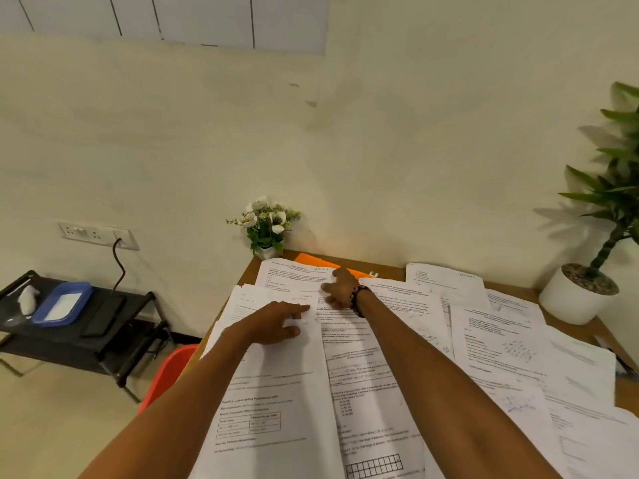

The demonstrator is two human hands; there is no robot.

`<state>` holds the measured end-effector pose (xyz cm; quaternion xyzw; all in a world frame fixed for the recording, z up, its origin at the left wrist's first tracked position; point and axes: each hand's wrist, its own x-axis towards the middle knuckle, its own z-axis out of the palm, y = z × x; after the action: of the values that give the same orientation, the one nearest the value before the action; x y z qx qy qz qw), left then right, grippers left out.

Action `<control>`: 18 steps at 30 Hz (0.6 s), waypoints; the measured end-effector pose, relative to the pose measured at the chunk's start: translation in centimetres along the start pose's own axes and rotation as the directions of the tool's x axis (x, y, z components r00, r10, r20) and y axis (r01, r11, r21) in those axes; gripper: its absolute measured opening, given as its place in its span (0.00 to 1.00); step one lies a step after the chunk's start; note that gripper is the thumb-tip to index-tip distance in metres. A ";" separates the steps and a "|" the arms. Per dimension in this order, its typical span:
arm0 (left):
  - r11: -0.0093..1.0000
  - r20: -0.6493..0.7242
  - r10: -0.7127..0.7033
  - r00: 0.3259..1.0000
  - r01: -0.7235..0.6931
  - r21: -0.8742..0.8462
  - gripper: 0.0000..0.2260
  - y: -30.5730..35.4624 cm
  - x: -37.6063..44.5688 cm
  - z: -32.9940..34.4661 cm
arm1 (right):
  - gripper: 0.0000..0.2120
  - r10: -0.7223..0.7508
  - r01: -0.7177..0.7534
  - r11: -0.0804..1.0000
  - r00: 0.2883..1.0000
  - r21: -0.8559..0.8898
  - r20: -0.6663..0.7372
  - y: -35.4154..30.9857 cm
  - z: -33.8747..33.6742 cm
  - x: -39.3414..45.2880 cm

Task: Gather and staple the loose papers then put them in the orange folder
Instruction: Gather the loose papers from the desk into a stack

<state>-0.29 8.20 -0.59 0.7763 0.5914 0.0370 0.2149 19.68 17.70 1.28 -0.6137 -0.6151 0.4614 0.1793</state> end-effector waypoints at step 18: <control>1.000 0.038 -0.002 0.999 0.003 -0.023 0.28 -0.4 0.5 0.1 | 0.09 0.288 -0.251 0.872 0.957 0.421 -0.024 -1.4 0.1 3.1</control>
<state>-0.43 8.74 -0.90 0.7737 0.5877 0.0288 0.2350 18.19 20.80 1.24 -0.6608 -0.4036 0.5746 0.2653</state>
